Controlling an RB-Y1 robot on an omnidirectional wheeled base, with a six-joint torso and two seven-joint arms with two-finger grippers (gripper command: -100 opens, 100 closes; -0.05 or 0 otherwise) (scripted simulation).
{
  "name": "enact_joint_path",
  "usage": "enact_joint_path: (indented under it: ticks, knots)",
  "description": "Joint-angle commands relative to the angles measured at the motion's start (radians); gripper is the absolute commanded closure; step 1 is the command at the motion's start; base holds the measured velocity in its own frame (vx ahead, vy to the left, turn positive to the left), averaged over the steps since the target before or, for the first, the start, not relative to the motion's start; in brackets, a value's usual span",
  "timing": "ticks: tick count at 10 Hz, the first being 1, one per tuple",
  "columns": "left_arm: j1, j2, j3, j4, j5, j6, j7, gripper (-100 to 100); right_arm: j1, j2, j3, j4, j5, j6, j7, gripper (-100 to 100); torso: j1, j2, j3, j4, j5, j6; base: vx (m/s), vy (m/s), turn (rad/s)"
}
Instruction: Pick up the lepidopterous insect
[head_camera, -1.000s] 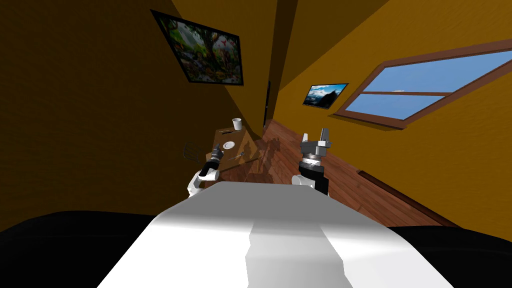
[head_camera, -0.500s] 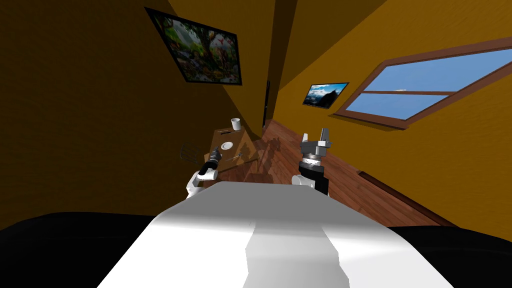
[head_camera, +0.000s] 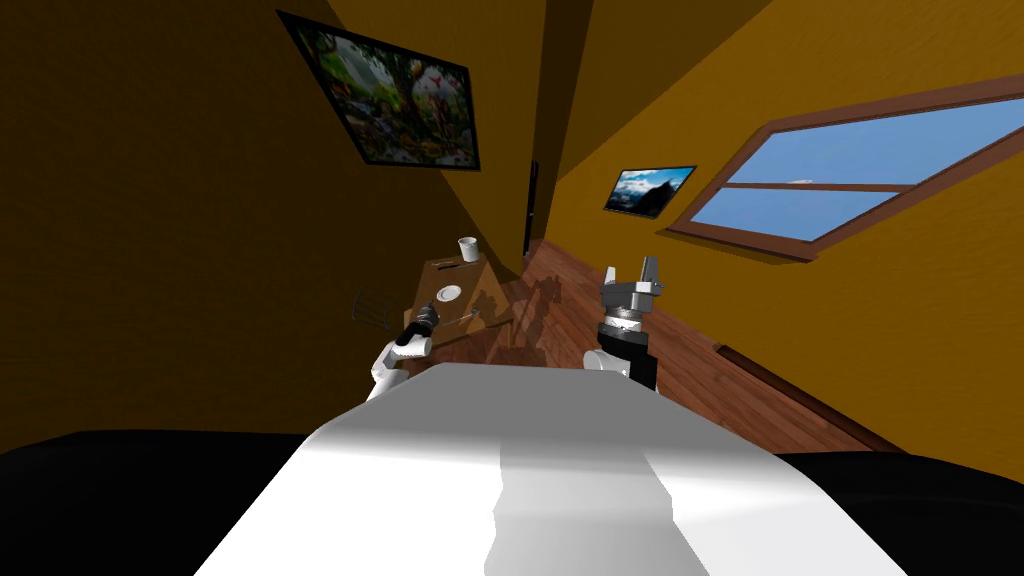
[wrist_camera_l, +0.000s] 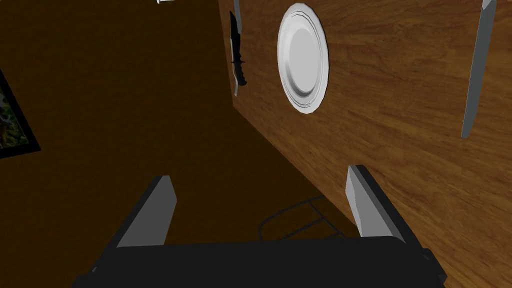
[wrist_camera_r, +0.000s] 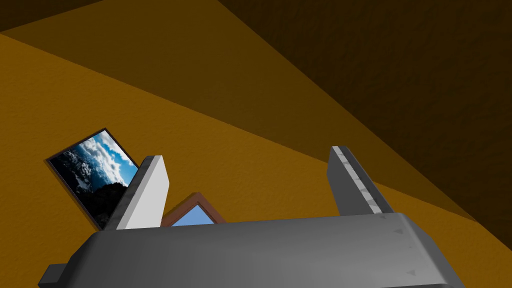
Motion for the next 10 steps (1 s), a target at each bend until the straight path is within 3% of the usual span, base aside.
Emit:
enact_joint_path:
  ticks: [1,4,10]
  knots:
    - [-0.028,-0.001,0.017,0.050,0.003,0.045,0.000,-100,0.000,0.000,0.000,0.000,0.000,0.000,0.000,0,0.000,0.000,0.000,0.000,0.000,0.000,0.053,-0.081,-0.002]
    - [-0.046,0.001,0.032,0.093,0.008,0.082,0.001,-100,0.000,0.000,0.000,0.000,0.000,0.000,0.000,0,0.002,0.000,0.000,0.000,0.000,0.000,0.049,-0.056,-0.001]
    - [-0.133,-0.008,0.100,0.262,0.035,0.247,-0.009,-100,0.000,0.000,0.000,0.000,0.000,0.000,0.000,0,0.000,-0.002,-0.001,0.000,0.000,0.000,0.080,-0.088,-0.005]
